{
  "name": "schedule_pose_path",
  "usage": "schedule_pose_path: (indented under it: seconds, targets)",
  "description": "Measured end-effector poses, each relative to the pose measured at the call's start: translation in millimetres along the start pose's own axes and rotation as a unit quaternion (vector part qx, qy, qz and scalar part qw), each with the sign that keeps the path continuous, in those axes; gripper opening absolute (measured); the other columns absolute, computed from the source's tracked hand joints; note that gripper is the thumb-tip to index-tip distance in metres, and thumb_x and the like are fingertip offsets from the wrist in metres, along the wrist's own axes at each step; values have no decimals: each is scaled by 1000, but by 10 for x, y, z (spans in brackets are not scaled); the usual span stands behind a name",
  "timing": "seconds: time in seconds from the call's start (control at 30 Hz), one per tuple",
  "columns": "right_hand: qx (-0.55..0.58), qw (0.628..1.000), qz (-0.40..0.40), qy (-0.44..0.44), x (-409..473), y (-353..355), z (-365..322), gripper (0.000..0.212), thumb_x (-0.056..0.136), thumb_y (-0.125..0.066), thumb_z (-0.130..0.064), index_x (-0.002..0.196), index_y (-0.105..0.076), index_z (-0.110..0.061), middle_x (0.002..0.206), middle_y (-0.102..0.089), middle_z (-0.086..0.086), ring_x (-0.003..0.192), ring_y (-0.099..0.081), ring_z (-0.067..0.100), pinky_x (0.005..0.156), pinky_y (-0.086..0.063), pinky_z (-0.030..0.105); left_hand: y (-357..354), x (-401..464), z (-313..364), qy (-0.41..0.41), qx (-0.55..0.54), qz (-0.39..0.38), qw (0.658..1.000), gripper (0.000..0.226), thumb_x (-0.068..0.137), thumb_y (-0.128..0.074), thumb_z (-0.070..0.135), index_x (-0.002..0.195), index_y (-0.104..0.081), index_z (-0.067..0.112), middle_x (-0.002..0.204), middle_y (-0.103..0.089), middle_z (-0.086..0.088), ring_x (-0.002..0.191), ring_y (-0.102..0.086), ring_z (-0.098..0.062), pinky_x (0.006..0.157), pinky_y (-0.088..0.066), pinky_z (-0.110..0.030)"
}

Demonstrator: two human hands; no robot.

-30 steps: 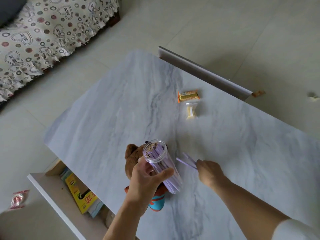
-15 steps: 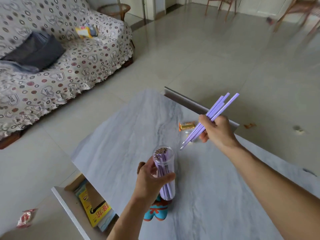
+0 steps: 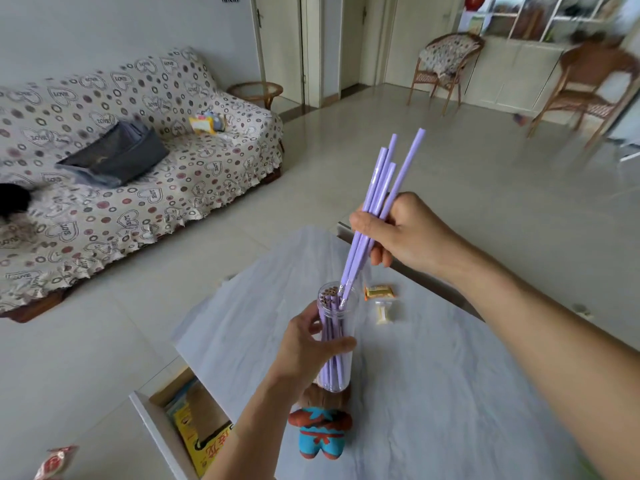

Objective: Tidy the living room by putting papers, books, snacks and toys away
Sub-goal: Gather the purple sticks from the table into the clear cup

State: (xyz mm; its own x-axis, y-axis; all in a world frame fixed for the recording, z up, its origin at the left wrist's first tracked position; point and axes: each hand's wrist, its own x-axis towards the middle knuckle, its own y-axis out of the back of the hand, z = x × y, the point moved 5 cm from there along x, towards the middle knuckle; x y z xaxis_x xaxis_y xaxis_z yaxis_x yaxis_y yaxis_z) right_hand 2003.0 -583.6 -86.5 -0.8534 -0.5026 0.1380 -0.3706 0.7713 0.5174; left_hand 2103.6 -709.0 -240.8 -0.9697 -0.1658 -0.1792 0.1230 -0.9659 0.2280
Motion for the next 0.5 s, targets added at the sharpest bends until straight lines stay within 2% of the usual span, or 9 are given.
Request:
schedule_pose_path:
  seconds: [0.1, 0.23, 0.3, 0.4, 0.5]
  targets:
    - [-19, 999, -33, 8, -71, -115, -221, 32, 95, -57, -23, 81, -62, 6, 57, -61, 11, 43, -55, 11, 49, -48, 27, 128, -82, 135, -15, 14, -7, 1000, 49, 70, -84, 13, 113, -65, 27, 94, -64, 15, 88, -55, -4, 68, -43, -10]
    - [-23, 999, -44, 20, -119, -175, -463, 31, 94, -58, -21, 84, -63, 7, 53, -60, -2, 44, -57, 9, 50, -50, 27, 272, -173, 201, -17, 30, -23, 999, 51, 71, -84, 21, 117, -62, 29, 107, -64, 8, 96, -56, -9, 75, -44, -18]
    - [-28, 998, -50, 28, -147, -192, -571, 30, 94, -59, -22, 83, -63, 5, 54, -62, 1, 44, -59, 10, 51, -50, 29, 339, -222, 228, -21, 27, -19, 999, 49, 71, -84, 22, 115, -63, 29, 106, -65, 6, 95, -56, -11, 76, -46, -20]
    - [-39, 997, -57, 46, -213, -248, -745, 30, 94, -60, -24, 83, -64, 4, 60, -66, 14, 45, -61, 14, 53, -52, 36, 434, -322, 267, -26, 20, -14, 999, 50, 72, -83, 21, 118, -62, 28, 104, -64, 6, 92, -55, -10, 76, -46, -22]
    - [-51, 995, -64, 52, -267, -280, -868, 33, 94, -60, -26, 82, -65, 4, 63, -67, 21, 48, -63, 20, 57, -56, 41, 499, -422, 303, -27, 11, -18, 999, 52, 73, -82, 22, 120, -62, 27, 106, -65, 5, 95, -56, -13, 81, -48, -26]
